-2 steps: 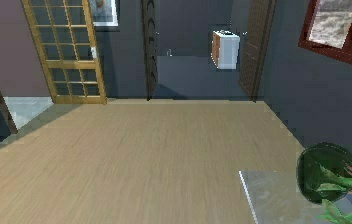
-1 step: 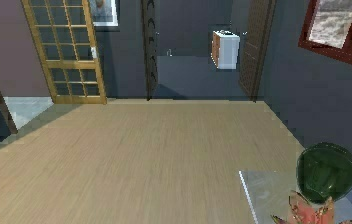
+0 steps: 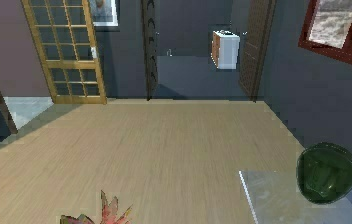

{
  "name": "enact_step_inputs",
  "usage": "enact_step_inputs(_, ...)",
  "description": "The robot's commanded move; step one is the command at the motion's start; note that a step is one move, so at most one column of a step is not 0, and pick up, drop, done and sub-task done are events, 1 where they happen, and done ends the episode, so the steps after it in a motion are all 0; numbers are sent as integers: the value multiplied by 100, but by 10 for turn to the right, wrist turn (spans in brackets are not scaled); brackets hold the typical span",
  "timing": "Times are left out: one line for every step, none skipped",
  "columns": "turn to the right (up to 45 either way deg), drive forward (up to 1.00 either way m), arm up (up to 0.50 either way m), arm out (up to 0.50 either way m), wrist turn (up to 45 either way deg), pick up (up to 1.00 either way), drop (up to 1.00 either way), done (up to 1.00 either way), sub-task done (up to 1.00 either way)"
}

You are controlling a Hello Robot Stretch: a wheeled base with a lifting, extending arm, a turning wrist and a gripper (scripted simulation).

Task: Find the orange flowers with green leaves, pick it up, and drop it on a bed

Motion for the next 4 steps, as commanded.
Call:
enact_step_inputs(-330, 0, 0, 0, 0, 0, 0, 0, 0)
enact_step_inputs(0, 40, 0, 0, 0, 0, 0, 0, 0)
enact_step_inputs(390, 0, 0, 0, 0, 0, 0, 0, 0)
enact_step_inputs(0, 100, 0, 0, 0, 0, 0, 0, 0)
